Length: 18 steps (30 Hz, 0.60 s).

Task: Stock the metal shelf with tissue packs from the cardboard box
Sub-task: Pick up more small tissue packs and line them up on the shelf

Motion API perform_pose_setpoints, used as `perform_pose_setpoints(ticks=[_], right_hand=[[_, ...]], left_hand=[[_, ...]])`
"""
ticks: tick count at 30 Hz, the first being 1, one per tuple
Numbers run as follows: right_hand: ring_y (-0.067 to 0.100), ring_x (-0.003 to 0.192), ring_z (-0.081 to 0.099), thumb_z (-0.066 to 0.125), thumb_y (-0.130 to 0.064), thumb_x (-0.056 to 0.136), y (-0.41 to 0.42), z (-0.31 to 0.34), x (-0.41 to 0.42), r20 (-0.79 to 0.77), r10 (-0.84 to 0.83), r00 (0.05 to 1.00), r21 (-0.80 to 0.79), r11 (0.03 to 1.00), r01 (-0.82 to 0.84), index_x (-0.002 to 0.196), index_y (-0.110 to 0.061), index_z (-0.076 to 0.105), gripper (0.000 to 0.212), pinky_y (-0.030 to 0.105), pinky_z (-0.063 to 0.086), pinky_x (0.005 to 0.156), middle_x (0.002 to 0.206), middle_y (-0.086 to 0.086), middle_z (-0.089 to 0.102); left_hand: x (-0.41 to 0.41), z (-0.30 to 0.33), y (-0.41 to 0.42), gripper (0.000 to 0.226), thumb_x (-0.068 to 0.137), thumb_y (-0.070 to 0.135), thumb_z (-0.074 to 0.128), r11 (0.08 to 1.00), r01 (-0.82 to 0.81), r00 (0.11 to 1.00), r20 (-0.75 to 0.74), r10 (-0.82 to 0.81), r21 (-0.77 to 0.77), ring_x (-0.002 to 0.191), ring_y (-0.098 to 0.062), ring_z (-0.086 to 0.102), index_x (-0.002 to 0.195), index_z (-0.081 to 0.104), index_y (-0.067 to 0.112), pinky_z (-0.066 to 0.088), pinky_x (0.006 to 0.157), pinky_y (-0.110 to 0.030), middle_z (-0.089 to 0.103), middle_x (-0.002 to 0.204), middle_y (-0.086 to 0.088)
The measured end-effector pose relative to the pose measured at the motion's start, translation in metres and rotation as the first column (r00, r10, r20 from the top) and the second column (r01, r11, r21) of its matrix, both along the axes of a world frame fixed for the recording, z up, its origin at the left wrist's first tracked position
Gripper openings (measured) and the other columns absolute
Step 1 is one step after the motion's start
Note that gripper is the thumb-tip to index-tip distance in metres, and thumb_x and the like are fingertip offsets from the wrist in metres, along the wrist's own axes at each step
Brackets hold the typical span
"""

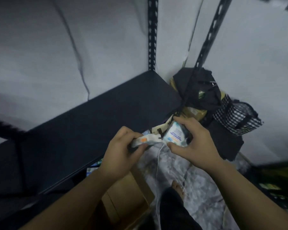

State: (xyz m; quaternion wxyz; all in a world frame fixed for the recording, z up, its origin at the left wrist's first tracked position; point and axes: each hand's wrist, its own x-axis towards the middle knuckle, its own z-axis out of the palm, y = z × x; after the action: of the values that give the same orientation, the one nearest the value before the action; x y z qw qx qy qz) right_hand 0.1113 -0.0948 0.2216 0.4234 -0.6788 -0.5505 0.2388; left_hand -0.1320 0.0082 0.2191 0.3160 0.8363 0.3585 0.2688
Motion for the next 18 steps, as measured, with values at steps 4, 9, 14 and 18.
perform_pose_setpoints(ticks=[4,9,14,18], right_hand=[[0.006,0.110,0.061,0.089,-0.031,0.071,0.012,0.062,-0.039,0.050,0.082,0.995,0.078,0.993,-0.086,0.141,-0.022,0.059,0.077,0.016,0.050,0.083,0.119,-0.007,0.059],[0.010,0.109,0.063,0.092,-0.024,0.071,0.037,0.141,-0.094,0.089,0.170,0.981,0.212,0.959,-0.185,0.139,-0.024,0.060,0.075,0.018,0.050,0.084,0.117,-0.009,0.061],[0.009,0.109,0.062,0.085,-0.040,0.070,0.062,0.227,-0.157,0.182,0.274,0.944,0.334,0.886,-0.322,0.135,-0.027,0.062,0.071,0.015,0.047,0.086,0.117,-0.017,0.060],[0.011,0.107,0.063,0.086,-0.033,0.071,0.074,0.283,-0.213,0.210,0.371,0.905,0.421,0.801,-0.426,0.135,-0.024,0.065,0.068,0.013,0.047,0.083,0.116,-0.012,0.062]], left_hand=[[-0.045,0.060,-0.006,0.019,0.086,0.017,0.083,0.992,-0.070,0.996,0.056,0.064,0.102,0.088,-0.007,0.061,0.103,0.076,0.022,0.049,0.074,-0.020,0.058,0.096,0.009],[-0.102,0.140,-0.006,0.021,0.085,0.013,0.084,0.951,-0.196,0.971,0.181,0.154,0.239,0.085,-0.012,0.062,0.102,0.077,0.022,0.049,0.075,-0.022,0.060,0.094,0.006],[-0.173,0.217,-0.012,0.021,0.086,0.014,0.083,0.882,-0.321,0.937,0.252,0.242,0.345,0.087,-0.013,0.062,0.102,0.076,0.026,0.048,0.076,-0.019,0.059,0.094,0.008],[-0.224,0.273,-0.021,0.022,0.084,0.010,0.084,0.796,-0.414,0.905,0.293,0.308,0.442,0.088,-0.016,0.062,0.100,0.077,0.024,0.045,0.078,-0.015,0.060,0.093,0.008]])
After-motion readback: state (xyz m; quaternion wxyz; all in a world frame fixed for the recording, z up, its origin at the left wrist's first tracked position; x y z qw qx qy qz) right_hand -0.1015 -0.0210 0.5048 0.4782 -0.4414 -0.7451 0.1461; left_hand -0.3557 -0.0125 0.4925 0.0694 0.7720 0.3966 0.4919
